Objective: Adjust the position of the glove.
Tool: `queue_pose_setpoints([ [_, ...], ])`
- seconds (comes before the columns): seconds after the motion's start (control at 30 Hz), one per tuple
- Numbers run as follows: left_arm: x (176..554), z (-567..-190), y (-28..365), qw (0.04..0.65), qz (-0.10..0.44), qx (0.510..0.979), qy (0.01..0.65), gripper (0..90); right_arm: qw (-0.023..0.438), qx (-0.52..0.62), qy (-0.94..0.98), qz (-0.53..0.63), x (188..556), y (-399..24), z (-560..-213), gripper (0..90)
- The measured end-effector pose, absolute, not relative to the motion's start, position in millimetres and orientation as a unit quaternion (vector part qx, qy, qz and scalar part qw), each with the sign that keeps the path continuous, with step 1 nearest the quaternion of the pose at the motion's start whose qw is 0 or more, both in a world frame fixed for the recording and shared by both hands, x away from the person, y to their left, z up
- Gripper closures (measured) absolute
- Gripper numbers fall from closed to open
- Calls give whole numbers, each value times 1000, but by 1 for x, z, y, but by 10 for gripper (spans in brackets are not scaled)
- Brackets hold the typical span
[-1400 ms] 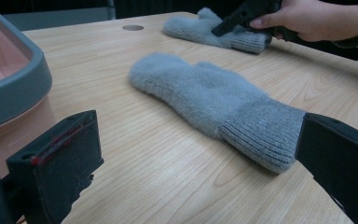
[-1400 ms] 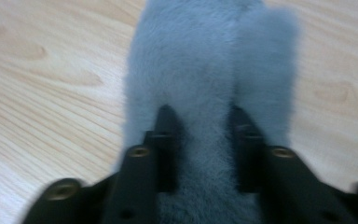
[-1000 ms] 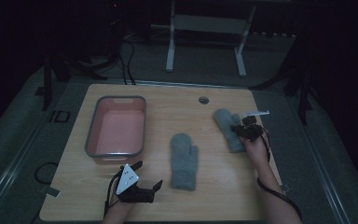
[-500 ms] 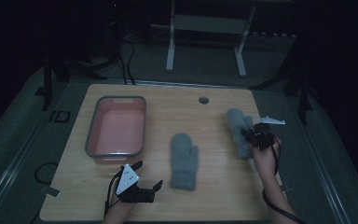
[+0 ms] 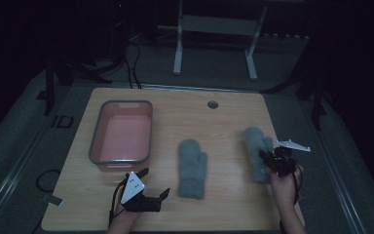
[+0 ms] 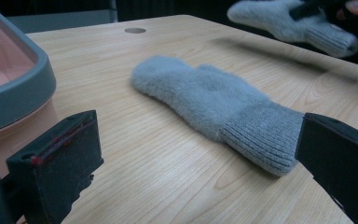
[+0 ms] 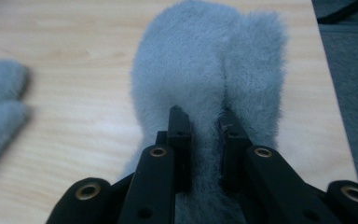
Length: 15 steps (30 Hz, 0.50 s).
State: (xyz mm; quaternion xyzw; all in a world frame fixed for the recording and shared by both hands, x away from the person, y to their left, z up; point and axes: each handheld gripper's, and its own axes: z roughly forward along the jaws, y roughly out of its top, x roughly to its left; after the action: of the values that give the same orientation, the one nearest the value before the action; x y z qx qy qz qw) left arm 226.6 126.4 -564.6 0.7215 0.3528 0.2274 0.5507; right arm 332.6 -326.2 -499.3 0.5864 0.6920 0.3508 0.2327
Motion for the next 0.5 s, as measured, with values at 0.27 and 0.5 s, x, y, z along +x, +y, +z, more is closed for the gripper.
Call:
queue_pose_setpoints([
  [0.27, 226, -564, 125, 550, 227, 723, 351, 7, 230, 608, 682, 335, 315, -334, -517, 790],
  [0.5, 226, -564, 126, 550, 228, 722, 352, 7, 216, 618, 684, 321, 312, -335, -540, 752],
])
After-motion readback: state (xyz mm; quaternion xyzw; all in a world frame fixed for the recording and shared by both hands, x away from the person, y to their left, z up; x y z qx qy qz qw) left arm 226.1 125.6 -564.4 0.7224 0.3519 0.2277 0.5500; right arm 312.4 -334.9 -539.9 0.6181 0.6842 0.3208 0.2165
